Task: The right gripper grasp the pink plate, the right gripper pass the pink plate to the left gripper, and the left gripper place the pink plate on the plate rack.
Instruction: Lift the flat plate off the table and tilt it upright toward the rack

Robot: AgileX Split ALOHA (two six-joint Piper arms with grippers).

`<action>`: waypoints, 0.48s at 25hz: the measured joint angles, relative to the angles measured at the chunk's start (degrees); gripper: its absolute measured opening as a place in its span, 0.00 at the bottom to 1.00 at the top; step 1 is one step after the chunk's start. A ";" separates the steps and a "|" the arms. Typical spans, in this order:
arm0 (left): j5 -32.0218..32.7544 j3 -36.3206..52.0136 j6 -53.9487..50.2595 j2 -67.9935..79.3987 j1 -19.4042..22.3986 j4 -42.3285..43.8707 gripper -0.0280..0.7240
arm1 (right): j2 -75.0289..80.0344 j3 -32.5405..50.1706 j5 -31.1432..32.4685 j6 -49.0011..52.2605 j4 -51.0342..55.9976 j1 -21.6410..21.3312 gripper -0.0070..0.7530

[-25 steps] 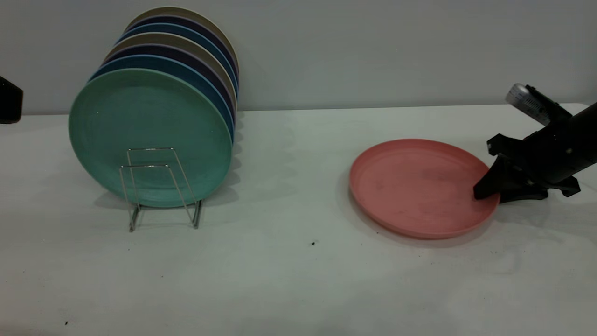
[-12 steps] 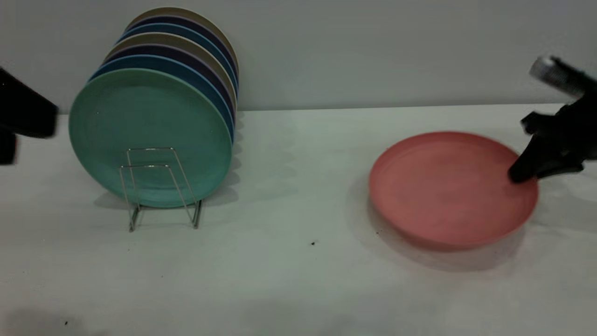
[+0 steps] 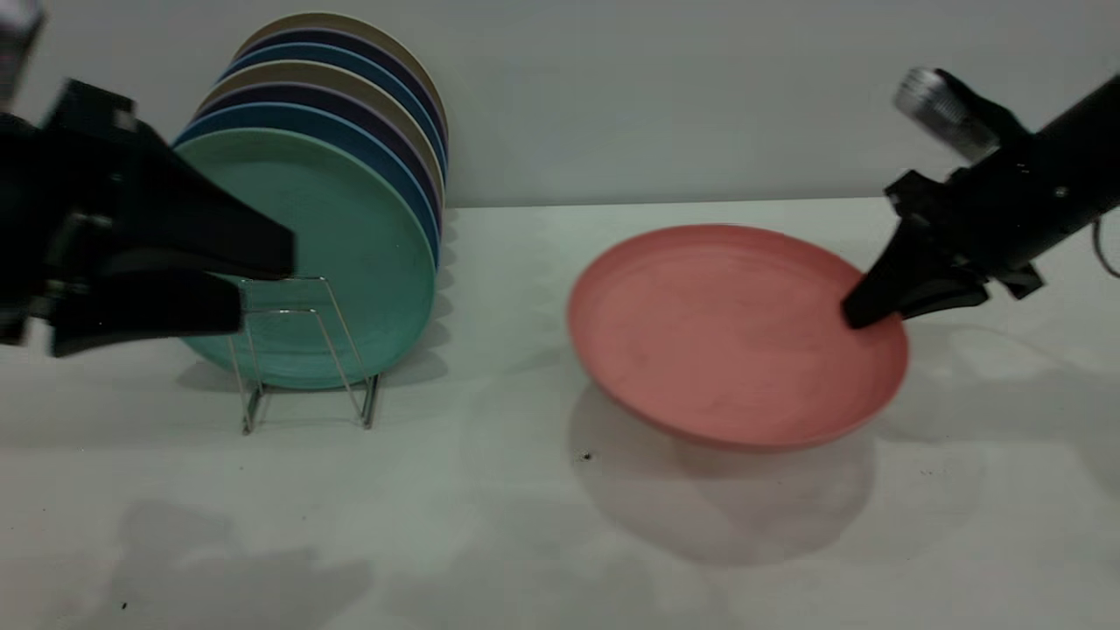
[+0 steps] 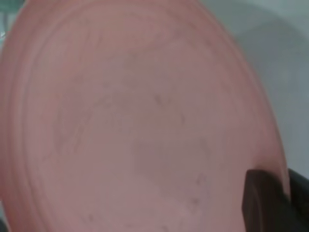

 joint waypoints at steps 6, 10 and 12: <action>4.84 -0.10 6.15 8.18 0.00 -5.49 0.75 | -0.50 0.00 2.51 -0.14 2.55 3.59 0.03; 5.23 -0.43 8.05 10.67 0.00 -6.85 0.75 | -2.06 0.00 2.99 -0.30 4.30 7.09 0.03; 5.30 -0.54 8.69 10.85 0.00 -7.66 0.75 | -2.47 0.00 3.00 -0.36 4.56 8.84 0.03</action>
